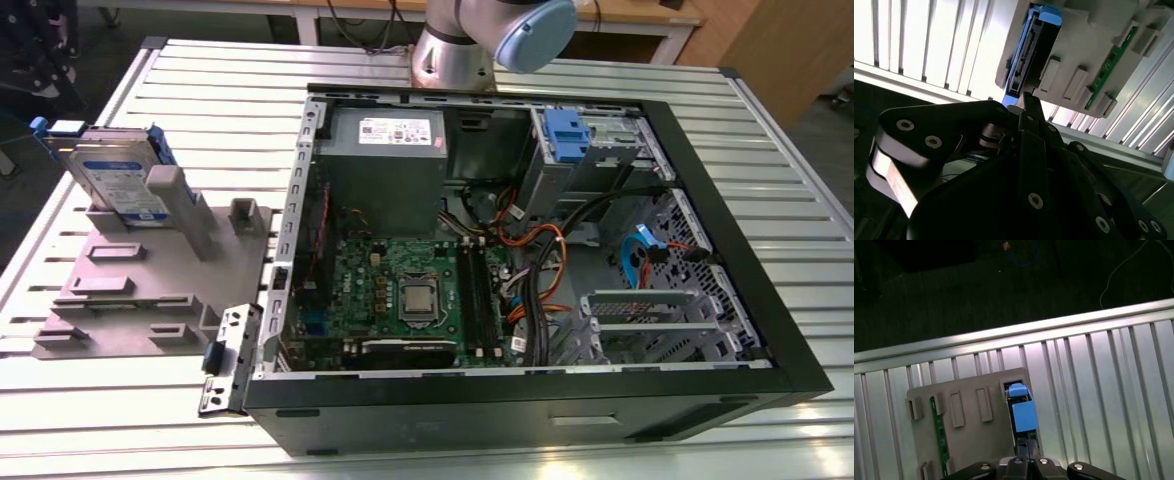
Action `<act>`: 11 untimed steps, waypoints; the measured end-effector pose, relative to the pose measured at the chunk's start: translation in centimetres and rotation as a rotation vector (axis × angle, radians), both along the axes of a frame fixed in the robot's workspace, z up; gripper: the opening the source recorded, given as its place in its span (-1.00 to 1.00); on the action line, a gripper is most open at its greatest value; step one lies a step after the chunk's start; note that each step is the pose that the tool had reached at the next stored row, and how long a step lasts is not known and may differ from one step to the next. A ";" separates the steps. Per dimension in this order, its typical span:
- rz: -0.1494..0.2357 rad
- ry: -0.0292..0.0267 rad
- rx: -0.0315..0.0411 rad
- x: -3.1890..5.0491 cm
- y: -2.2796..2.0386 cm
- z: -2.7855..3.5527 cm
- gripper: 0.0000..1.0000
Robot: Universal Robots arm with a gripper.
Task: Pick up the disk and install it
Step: 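Pick up the disk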
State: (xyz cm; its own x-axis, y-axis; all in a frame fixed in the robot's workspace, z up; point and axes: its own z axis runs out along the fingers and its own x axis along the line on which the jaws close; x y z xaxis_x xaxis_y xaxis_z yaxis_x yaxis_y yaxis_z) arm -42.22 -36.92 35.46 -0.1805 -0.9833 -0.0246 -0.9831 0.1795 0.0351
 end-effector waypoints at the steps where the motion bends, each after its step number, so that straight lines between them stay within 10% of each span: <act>1: 0.018 0.0000 0.0000 0.00 0.00 -0.02 -0.79; 11: 0.035 0.0000 -0.0001 0.41 0.00 -0.13 -0.79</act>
